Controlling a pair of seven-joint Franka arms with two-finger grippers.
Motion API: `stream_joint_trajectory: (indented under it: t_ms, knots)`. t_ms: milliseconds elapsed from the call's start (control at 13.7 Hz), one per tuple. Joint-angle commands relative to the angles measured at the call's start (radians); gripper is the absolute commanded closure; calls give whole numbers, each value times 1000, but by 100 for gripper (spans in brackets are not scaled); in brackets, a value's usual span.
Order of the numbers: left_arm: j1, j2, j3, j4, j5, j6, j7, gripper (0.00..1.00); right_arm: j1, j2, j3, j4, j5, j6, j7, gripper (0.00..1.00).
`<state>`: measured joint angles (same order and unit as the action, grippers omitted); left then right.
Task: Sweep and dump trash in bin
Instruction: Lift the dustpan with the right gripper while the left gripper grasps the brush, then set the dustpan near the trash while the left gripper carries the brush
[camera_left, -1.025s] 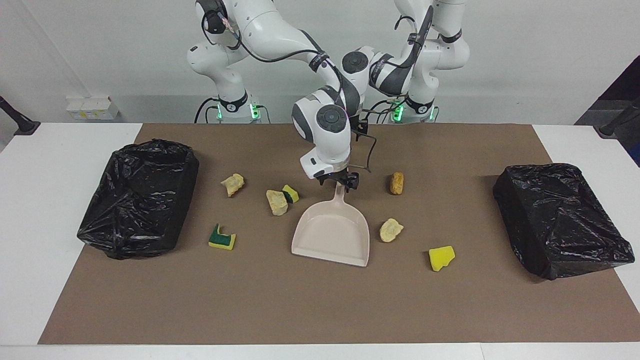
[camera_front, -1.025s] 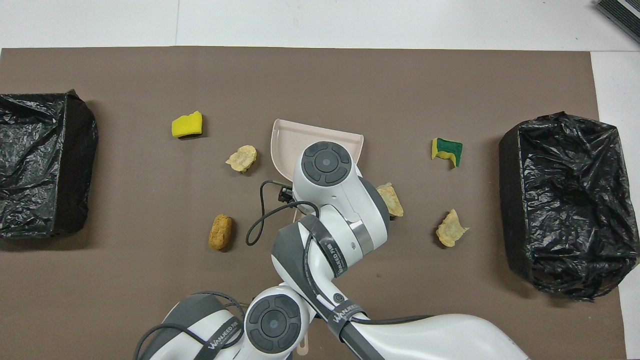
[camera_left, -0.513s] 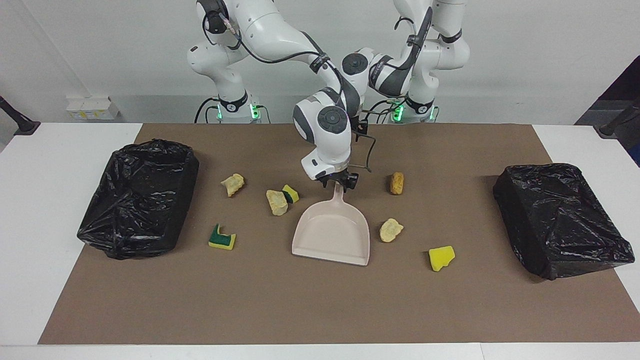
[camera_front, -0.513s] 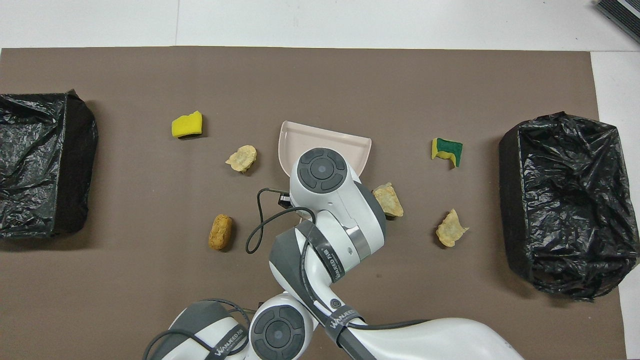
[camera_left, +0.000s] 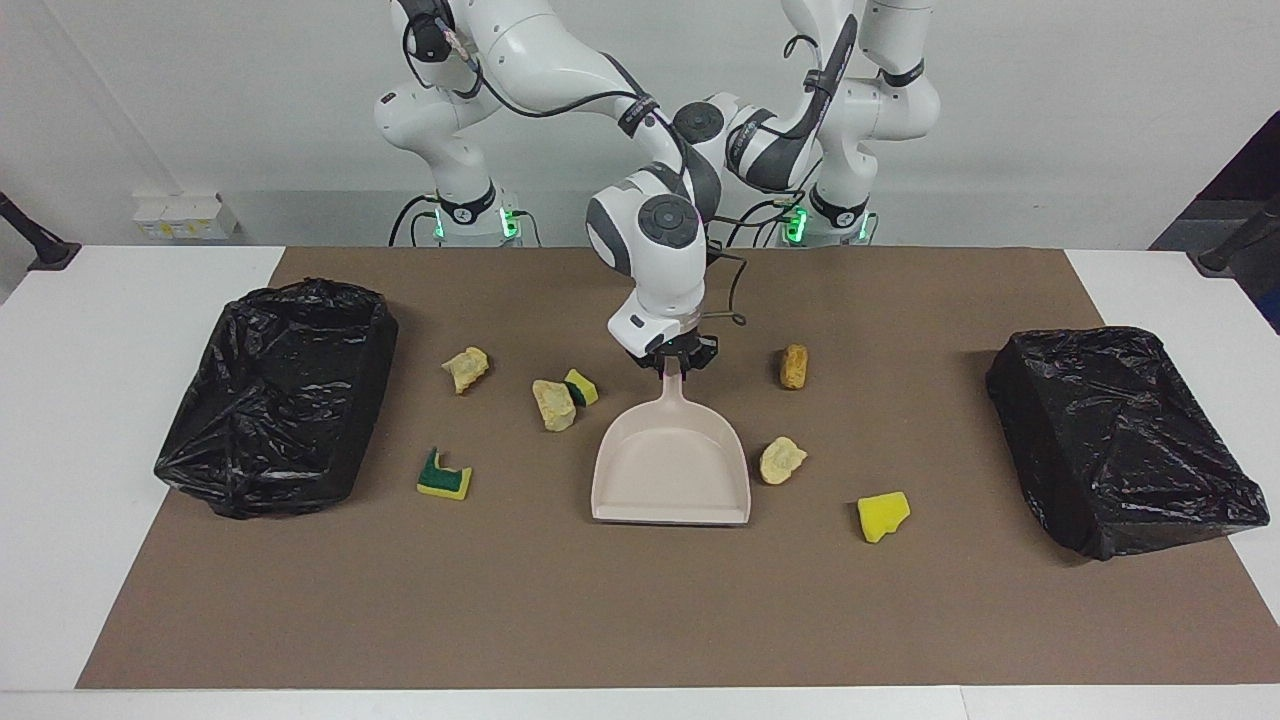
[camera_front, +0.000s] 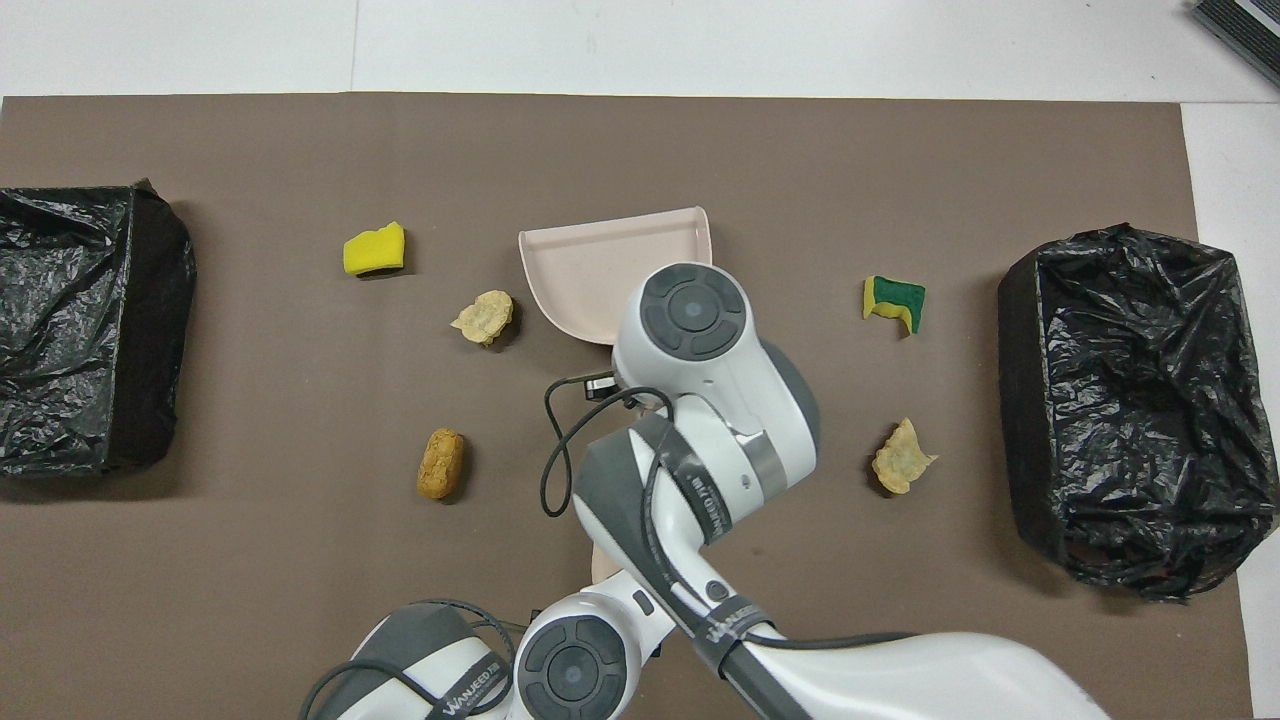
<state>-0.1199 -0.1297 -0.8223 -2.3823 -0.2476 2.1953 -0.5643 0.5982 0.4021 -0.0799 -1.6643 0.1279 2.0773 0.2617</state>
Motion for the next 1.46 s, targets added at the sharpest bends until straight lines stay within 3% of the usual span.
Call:
stream_joint_trajectory:
  t_ms: [0,366,586,659,805,952,1025,1098,1171,1391]
  knots:
    - [15,-4,11,20,16,-74,-3,100,-125,-14,15,-8,2,-5,-273,100]
    - [48,-14,34,32,41,-101,-2,100,-202,-13,11,-9,-17,-20,-693,100]
    - [29,-100,205,70,42,-210,50,100,-210,-14,9,-9,-98,-35,-833,100]
    - [31,-117,263,84,42,-248,132,100,-206,-16,12,-9,-179,-48,-867,100]
    - [46,-120,350,139,44,-281,225,100,-196,-35,14,-17,-211,-135,-915,100]
    - [87,-122,353,182,97,-301,216,100,-189,-49,15,-38,-218,-140,-1069,100]
    - [112,-134,356,217,91,-207,198,100,-169,-48,14,-37,-228,-120,-1078,100]
    - [156,-114,354,312,97,-200,129,100,-147,-48,14,-37,-270,-117,-1079,100]
    - [178,-88,354,349,103,-266,100,100,-134,-45,17,-37,-312,-120,-1085,100]
    - [245,-88,364,347,103,-360,280,100,-112,-42,17,-42,-315,-123,-1085,100]
